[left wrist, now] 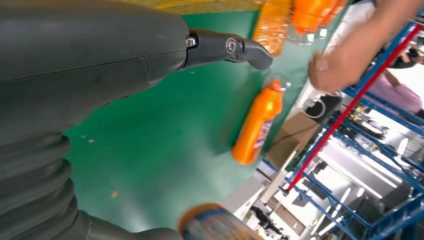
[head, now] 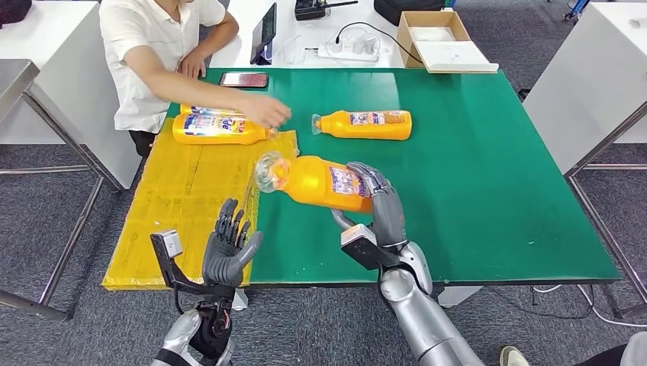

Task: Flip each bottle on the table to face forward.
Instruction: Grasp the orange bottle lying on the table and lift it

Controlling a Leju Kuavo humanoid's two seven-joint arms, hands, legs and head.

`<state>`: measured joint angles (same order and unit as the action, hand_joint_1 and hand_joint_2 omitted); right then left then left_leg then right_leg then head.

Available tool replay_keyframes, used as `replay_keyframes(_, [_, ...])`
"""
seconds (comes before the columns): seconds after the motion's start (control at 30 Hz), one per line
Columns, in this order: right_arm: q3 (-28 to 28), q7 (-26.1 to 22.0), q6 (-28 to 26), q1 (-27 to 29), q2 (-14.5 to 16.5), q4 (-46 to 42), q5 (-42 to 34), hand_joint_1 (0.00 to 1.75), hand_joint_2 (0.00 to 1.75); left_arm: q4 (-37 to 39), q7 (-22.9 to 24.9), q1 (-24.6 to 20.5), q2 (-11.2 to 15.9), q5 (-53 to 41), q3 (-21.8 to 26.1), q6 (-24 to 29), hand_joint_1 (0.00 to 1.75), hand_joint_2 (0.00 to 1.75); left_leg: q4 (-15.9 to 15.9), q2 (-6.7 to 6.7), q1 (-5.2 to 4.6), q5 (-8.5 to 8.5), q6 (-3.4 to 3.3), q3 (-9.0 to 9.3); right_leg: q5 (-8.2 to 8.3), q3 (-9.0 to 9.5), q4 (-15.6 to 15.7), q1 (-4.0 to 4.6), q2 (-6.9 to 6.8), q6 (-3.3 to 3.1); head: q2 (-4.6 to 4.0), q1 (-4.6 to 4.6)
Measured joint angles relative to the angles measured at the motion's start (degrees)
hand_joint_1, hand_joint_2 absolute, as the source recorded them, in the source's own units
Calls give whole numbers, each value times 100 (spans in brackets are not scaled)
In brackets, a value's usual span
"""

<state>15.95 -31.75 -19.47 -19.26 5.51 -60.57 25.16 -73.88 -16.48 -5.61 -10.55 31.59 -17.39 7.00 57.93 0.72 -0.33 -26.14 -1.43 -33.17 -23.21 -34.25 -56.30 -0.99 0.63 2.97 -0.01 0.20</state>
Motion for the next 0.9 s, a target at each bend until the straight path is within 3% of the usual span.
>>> replay_keyframes(0.17, [407,-166,20,166,27,-349,-251,175,175,104,-361,10,-4,-374,-136,-6,0,175,0,15,0,0,0,-6,0,1,1,0,-5,0,1,0])
replay_keyframes(0.5, [690,-224,210,292,93,-409,-352,175,175,-98,-602,104,-25,-810,-310,-111,0,175,0,14,2,0,0,-7,0,0,0,1,-5,0,-1,1])
replay_keyframes(0.7, [1106,-278,708,309,272,-79,-156,175,175,-488,-787,264,-68,-1105,-426,-420,0,175,-1,14,3,0,0,-9,-1,-4,1,2,-5,0,-1,1])
replay_keyframes(0.9, [1450,-307,884,317,442,259,-135,175,175,-682,-1016,359,-84,-1183,-438,-367,0,175,-1,14,3,0,0,-10,-1,-5,1,1,-5,-1,1,1])
